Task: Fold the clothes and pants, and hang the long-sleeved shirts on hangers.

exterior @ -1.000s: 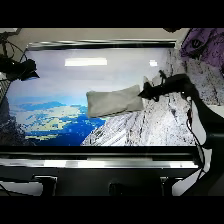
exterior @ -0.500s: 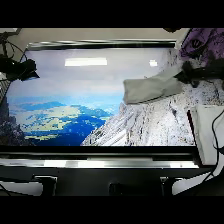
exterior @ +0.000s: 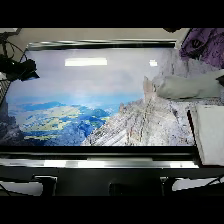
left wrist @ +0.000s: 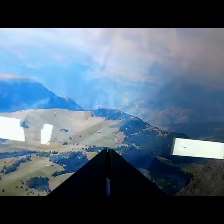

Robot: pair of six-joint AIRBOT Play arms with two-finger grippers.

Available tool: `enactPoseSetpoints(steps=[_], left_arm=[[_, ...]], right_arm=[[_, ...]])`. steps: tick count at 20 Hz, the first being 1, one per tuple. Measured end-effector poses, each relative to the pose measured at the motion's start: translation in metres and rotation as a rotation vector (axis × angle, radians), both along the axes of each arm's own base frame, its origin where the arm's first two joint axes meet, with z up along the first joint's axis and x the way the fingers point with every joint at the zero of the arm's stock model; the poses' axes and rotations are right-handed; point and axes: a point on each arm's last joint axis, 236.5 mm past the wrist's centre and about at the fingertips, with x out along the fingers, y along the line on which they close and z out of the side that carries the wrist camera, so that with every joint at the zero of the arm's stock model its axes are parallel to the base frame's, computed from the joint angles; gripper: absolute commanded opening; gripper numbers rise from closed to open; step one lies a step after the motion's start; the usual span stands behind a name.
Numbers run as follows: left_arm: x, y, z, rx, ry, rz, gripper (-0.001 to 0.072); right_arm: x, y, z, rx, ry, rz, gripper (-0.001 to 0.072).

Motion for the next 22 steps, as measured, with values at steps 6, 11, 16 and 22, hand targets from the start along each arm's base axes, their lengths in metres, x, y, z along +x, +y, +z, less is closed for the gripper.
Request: enactPoseSetpoints(steps=[6,11,16,22], left_arm=[[-0.002,-0.001,0.000,0.000,0.006,-0.003,0.0018],[-0.002,-0.005,0.000,0.000,0.008,-0.013,0.0018],[-0.002,-0.012,0.000,0.000,0.007,-0.026,0.0018],[-0.003,-0.017,0.000,0.000,0.010,-0.038,0.0017]], right_arm=[[-0.041,-0.035,0.033,-0.068,0.028,-0.159,0.0031],[-0.071,-0.045,0.063,-0.123,0.045,-0.274,0.0031],[-0.103,-0.049,0.084,-0.177,0.083,-0.359,0.0031],[-0.149,-0.044,0.080,-0.205,0.236,-0.402,0.0031]])
